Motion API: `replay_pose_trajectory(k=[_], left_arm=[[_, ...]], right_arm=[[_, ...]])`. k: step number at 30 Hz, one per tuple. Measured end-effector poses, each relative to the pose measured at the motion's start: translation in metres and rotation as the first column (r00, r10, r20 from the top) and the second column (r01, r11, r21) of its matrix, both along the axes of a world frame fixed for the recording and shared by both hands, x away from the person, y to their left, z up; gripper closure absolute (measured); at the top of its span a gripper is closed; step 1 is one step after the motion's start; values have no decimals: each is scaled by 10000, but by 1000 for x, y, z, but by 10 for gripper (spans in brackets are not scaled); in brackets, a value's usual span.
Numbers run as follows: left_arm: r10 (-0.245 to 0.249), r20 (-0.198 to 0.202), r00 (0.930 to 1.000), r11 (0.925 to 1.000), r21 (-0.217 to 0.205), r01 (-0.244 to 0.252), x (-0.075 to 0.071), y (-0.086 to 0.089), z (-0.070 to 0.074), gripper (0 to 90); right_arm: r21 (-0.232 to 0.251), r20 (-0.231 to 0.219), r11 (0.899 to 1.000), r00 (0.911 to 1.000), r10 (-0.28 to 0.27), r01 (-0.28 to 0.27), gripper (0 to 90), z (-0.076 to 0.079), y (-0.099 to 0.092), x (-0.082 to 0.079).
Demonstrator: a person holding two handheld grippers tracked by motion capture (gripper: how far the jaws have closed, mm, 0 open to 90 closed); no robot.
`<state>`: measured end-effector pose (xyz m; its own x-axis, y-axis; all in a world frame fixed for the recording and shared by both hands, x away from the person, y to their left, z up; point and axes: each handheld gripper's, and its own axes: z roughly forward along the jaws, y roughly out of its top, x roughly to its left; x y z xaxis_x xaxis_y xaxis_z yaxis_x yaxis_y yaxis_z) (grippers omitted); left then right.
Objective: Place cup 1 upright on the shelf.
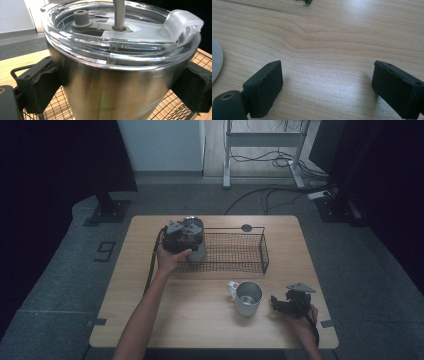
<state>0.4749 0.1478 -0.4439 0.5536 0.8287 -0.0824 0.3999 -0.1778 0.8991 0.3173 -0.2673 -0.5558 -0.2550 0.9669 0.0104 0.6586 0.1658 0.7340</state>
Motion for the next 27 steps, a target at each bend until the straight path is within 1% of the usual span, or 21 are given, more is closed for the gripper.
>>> replay_pose_trajectory(k=[4, 9, 12, 16, 22, 25, 27], left_arm=[[-46, -87, 10000, 9999, 109, 47, 0, -3, -4, 44], [-59, -125, 9999, 9999, 112, 61, 1, -4, -6, 44], [-19, -164, 9999, 9998, 187, 22, 1, -5, -8, 45], [-11, -292, 9996, 9998, 206, 17, 2, -4, -13, 45], [89, -372, 9993, 9997, 242, -80, 4, -4, -19, 45], [102, -352, 9993, 9996, 251, -93, 3, -4, -19, 45], [71, -292, 9995, 9993, 380, -60, 3, -6, -19, 45]], right_arm=[[1, 3, 10000, 10000, 0, 0, 97, 0, 0, 0], [0, 3, 10000, 10000, 2, -2, 97, 0, 0, 0], [-1, 3, 10000, 10000, 1, -1, 98, 0, 0, 0], [-1, 4, 10000, 10000, 2, -2, 97, 0, 0, 0], [2, 2, 10000, 10000, -2, 2, 97, 0, 0, 0], [3, 4, 10000, 10000, -1, 1, 98, 0, 0, 0], [2, 4, 10000, 10000, -1, 1, 98, 0, 0, 0]])
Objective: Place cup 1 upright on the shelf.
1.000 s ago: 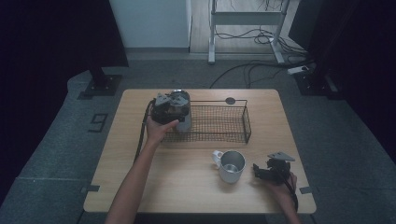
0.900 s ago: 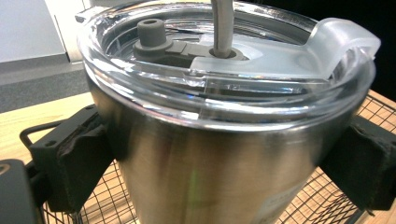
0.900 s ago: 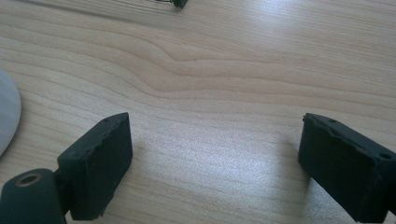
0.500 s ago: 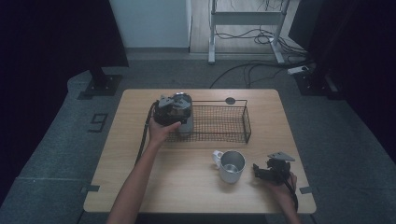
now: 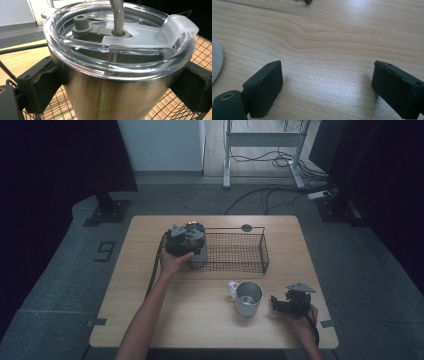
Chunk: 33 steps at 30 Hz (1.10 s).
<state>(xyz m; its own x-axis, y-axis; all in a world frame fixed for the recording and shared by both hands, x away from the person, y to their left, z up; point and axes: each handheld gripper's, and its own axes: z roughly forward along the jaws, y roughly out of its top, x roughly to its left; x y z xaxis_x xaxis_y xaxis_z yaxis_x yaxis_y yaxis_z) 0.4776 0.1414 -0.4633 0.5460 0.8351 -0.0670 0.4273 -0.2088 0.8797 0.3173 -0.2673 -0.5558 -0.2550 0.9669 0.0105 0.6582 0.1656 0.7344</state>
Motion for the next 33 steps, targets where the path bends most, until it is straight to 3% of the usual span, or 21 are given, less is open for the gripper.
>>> replay_pose_trajectory(k=[6, 13, 19, 24, 33], left_arm=[[-2, 111, 9999, 9996, 296, -2, -4, -5, -1, 44], [-33, 67, 10000, 9995, 299, 31, -8, -4, -1, 43], [-42, -130, 9999, 9998, -186, 40, -10, -1, -1, 37], [-53, 37, 10000, 9987, -500, 55, -12, 3, 0, 30], [-236, 73, 9997, 9983, -525, 240, -19, 9, 3, 2]], right_arm=[[-4, 0, 10000, 10000, 0, 0, 98, 0, 0, 0], [8, -11, 10000, 10000, -12, 12, 97, 0, 0, 0], [7, -6, 10000, 10000, -8, 8, 97, 0, 0, 0], [21, -8, 10000, 10000, -17, 17, 97, 0, 0, 0], [17, -1, 10000, 10000, -7, 7, 99, 0, 0, 0]])
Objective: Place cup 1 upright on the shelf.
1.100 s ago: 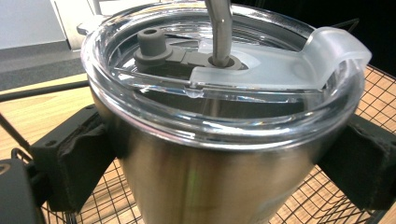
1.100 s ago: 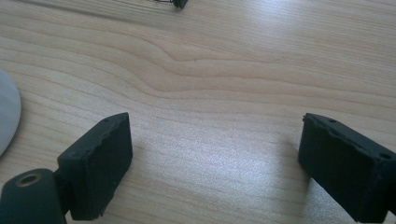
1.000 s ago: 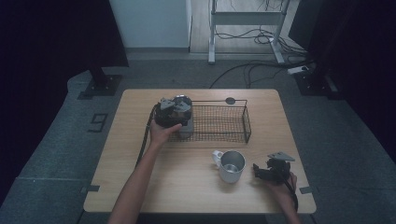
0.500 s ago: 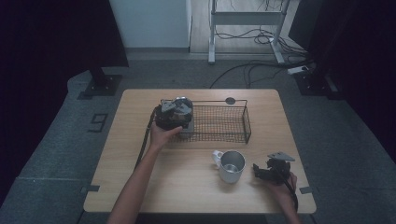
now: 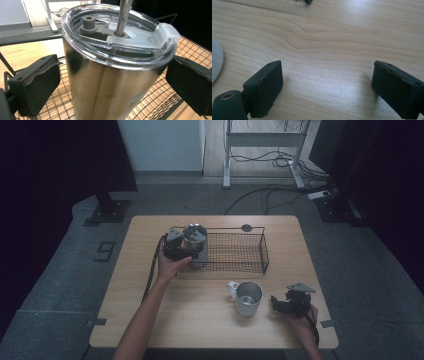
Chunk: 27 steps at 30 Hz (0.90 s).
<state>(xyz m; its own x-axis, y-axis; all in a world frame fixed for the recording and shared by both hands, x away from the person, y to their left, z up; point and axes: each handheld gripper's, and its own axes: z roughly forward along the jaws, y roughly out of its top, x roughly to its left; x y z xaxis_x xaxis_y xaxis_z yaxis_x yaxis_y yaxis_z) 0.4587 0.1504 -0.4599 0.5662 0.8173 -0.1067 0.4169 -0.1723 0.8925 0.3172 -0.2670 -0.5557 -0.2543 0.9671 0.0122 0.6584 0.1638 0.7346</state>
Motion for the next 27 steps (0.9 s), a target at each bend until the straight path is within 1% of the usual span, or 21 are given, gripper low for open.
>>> replay_pose_trajectory(k=[1, 2, 8, 12, 15, 18, 21, 22, 23, 25, 26, 27], left_arm=[[33, 43, 10000, 10000, 24, -33, -2, 1, 1, 1], [61, 158, 9999, 10000, -58, -60, -4, 3, 3, 1], [122, 229, 9997, 9999, -125, -119, -9, 9, 6, 0], [65, 349, 9994, 9999, -138, -60, -17, 14, 9, 0], [9, 386, 9993, 9999, -171, -2, -20, 16, 11, 0], [-60, 405, 9992, 10000, -75, 63, -25, 18, 14, 0], [-122, 434, 9990, 9999, -54, 124, -31, 20, 16, 0], [-175, 468, 9988, 9998, -47, 177, -36, 22, 16, 0], [-175, 468, 9988, 9998, -47, 177, -36, 22, 16, 0], [-219, 443, 9988, 9998, 20, 218, -44, 25, 16, 0], [-219, 443, 9988, 9998, 20, 218, -44, 25, 16, 0], [-236, 445, 9987, 9997, 11, 236, -48, 26, 16, 0]], right_arm=[[1, -2, 10000, 10000, -3, 3, 100, 0, 0, 0], [5, -2, 10000, 10000, 0, 0, 100, 0, 0, 0], [6, -1, 10000, 10000, 4, -4, 101, 0, 0, 0], [3, 1, 10000, 10000, 6, -6, 101, 0, 0, 0], [-3, 5, 10000, 10000, 8, -8, 101, 0, 0, 0], [8, 7, 10000, 10000, -4, 4, 101, 0, 0, 0], [10, 4, 10000, 10000, 1, -1, 101, 0, 0, 0], [7, 0, 10000, 10000, 10, -10, 101, 0, 0, 0], [7, 0, 10000, 10000, 10, -10, 101, 0, 0, 0], [6, 1, 10000, 10000, 14, -14, 101, 0, 0, 0], [7, 3, 10000, 10000, 11, -11, 101, 0, 0, 0], [7, 3, 10000, 10000, 11, -11, 101, 0, 0, 0]])
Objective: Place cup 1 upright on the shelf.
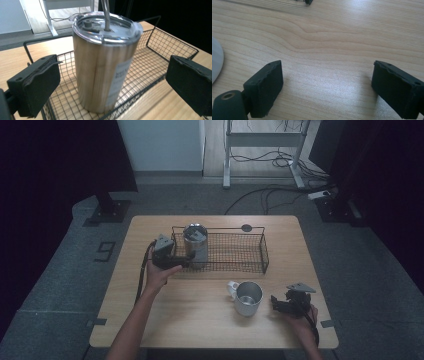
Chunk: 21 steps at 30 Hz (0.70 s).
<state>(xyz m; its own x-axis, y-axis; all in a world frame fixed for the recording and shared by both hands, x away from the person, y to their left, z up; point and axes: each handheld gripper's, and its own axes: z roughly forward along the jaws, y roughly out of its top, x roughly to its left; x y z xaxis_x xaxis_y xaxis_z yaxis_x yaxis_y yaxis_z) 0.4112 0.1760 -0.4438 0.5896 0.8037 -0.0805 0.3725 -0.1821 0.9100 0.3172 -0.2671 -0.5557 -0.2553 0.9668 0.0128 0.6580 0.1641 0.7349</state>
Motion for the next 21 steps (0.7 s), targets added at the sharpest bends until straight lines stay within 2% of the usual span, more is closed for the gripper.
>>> replay_pose_trajectory(k=[5, 9, 13, 21], left_arm=[[-90, 26, 10000, 9997, -231, 91, -17, 4, -2, 0], [-214, -112, 9997, 9994, -289, 211, -29, 6, -4, 2], [-314, -79, 9995, 9988, -376, 311, -42, 9, -8, 4], [-330, -346, 9989, 9976, -614, 308, -69, 21, -21, 8]], right_arm=[[1, 2, 10000, 10000, 1, -1, 101, 0, 0, 0], [-1, 6, 10000, 10000, 6, -6, 102, 0, 0, 0], [1, 11, 10000, 10000, 12, -12, 104, 0, 0, 0], [4, 14, 10000, 10000, 17, -17, 105, 0, 0, 0]])
